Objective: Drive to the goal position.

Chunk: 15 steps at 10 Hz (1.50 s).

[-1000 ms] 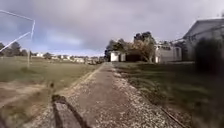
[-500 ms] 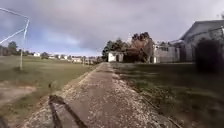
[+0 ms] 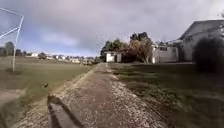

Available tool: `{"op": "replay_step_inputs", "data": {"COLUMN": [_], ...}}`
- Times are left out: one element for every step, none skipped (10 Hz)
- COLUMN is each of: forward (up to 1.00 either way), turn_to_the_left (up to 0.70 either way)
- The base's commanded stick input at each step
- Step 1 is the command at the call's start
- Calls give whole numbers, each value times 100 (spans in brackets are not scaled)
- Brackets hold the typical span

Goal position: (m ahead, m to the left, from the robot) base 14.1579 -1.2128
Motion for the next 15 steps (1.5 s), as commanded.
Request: {"op": "replay_step_inputs", "data": {"forward": [70, 70, 70, 70, 70, 70, 70, 70, 70, 70, 70, 70, 70, 70, 70], "turn_to_the_left": [0, 0, 0, 0, 0, 0, 0, 0, 0, 0, 0, 0, 0, 0, 0]}}
